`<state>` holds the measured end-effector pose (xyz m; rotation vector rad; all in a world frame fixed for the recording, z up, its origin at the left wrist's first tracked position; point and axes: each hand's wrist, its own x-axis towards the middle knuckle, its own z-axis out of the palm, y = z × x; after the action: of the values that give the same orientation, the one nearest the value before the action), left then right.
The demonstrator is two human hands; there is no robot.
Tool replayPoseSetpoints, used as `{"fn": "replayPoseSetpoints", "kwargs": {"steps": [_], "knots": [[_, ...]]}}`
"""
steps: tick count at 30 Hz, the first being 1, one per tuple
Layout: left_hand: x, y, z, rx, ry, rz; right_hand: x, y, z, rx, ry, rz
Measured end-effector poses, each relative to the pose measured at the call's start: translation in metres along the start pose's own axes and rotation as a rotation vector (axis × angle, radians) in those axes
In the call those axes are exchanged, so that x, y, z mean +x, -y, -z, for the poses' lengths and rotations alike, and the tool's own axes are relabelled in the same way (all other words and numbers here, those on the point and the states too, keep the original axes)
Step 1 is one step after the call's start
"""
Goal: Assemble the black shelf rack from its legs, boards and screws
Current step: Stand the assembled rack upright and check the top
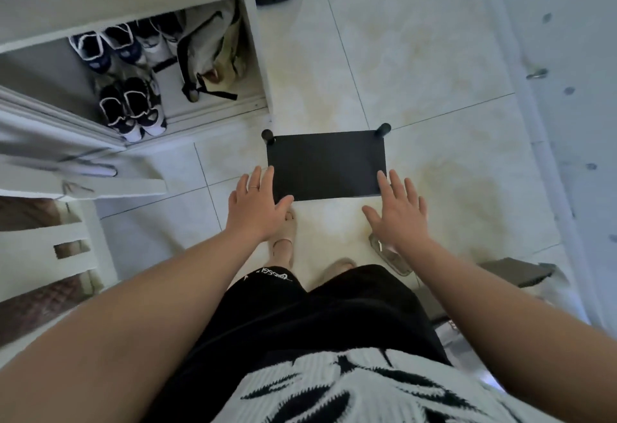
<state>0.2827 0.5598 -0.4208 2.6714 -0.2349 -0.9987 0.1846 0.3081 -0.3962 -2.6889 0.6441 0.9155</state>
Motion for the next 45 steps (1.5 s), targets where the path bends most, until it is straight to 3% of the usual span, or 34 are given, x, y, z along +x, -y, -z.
{"fn": "replayPoseSetpoints", "kwargs": {"steps": [5, 11, 18, 21, 28, 37, 45], "knots": [[0.039, 0.002, 0.001, -0.161, 0.081, 0.129, 0.038, -0.004, 0.006, 0.053, 0.052, -0.069], [0.075, -0.005, -0.013, -0.443, 0.197, 0.306, 0.090, -0.021, 0.002, 0.279, 0.137, -0.115], [0.097, -0.014, -0.033, -0.603, 0.169, 0.435, 0.129, -0.025, -0.012, 0.898, 0.252, -0.304], [0.103, -0.016, -0.032, -0.633, 0.156, 0.461, 0.140, -0.025, -0.008, 1.037, 0.269, -0.391], [0.108, -0.061, 0.013, -0.658, 0.008, 0.335, 0.141, -0.049, 0.048, 1.091, 0.120, -0.319], [0.129, -0.168, 0.080, -0.740, -0.013, 0.145, 0.133, -0.111, 0.150, 1.221, -0.097, -0.280], [0.203, -0.262, 0.148, -0.730, -0.065, -0.033, 0.183, -0.148, 0.243, 1.289, -0.297, -0.268]]}}
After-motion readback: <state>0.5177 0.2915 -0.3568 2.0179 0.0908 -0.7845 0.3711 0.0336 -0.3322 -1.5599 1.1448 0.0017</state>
